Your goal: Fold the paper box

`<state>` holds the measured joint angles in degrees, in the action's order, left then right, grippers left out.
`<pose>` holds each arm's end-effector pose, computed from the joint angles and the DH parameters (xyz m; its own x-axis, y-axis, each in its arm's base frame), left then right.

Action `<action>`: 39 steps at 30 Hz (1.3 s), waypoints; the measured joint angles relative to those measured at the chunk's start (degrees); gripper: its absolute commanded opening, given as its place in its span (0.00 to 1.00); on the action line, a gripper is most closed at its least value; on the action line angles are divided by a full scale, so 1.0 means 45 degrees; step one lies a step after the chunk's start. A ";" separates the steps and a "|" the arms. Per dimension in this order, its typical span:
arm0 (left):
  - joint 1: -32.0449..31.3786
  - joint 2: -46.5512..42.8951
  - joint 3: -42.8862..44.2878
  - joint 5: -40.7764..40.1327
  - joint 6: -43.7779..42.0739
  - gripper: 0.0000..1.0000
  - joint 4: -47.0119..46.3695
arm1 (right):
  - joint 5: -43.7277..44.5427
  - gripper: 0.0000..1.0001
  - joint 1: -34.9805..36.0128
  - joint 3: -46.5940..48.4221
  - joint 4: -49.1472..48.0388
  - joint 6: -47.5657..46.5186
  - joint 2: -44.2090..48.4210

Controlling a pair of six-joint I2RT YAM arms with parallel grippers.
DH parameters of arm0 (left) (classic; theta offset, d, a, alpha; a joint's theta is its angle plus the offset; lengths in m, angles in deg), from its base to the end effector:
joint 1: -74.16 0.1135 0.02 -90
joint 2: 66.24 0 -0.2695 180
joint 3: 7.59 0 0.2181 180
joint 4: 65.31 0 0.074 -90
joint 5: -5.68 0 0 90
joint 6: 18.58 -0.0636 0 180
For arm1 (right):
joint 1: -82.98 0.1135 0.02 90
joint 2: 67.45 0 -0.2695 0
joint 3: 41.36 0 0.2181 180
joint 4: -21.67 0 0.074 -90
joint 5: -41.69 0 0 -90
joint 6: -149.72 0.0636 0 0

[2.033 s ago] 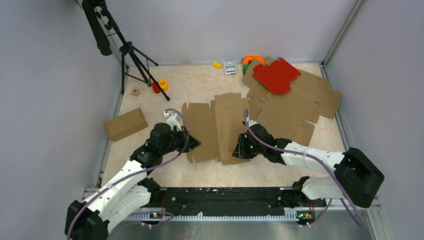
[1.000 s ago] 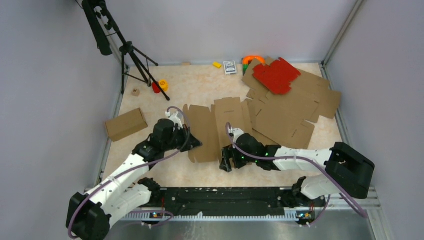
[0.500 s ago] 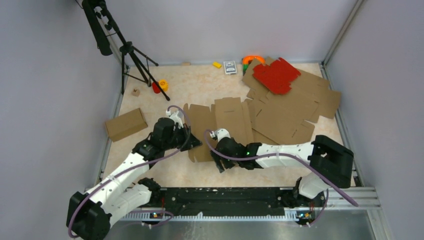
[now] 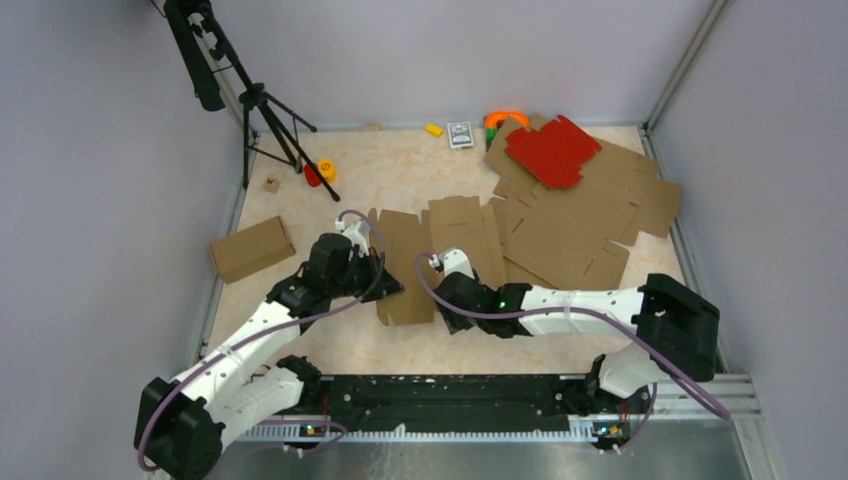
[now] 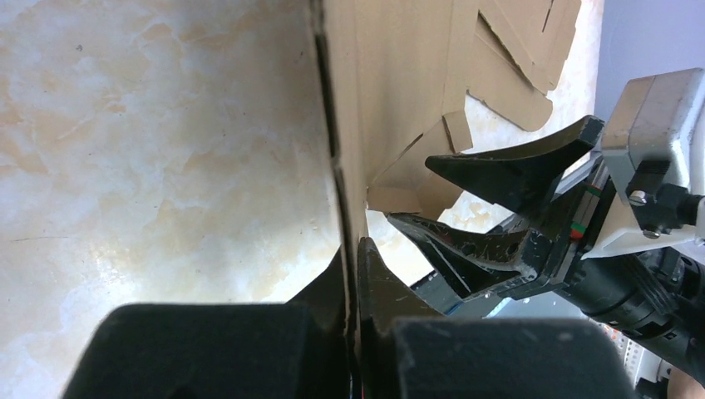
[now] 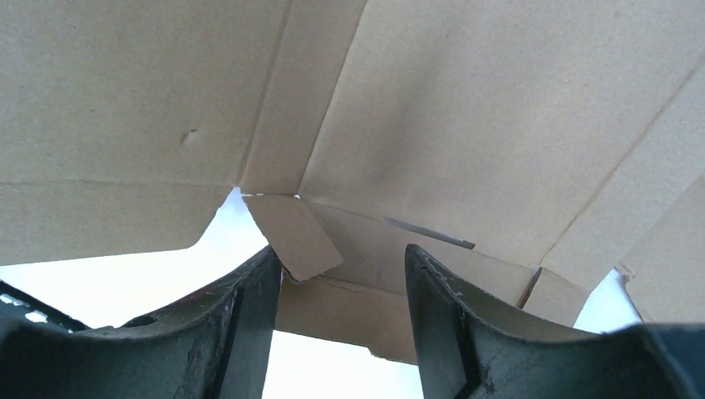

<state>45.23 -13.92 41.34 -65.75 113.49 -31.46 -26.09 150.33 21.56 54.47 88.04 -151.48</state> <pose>0.1476 -0.1047 0.2326 -0.8491 -0.2564 -0.4618 0.1502 0.7210 -0.6765 0.1276 0.2433 0.1956 -0.6385 -0.3899 -0.6635 -0.5289 0.8486 0.0104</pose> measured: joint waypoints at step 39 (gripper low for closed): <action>0.0005 0.2550 -0.0461 -0.0126 -0.0583 0.30 -0.1297 | -0.0087 0.47 -0.0641 0.1200 -0.0204 0.0287 -0.2419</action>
<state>45.26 -2.45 39.27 -66.32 110.87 -37.29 -26.49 147.45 26.96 53.56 89.33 -162.37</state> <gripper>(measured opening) 0.094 0.467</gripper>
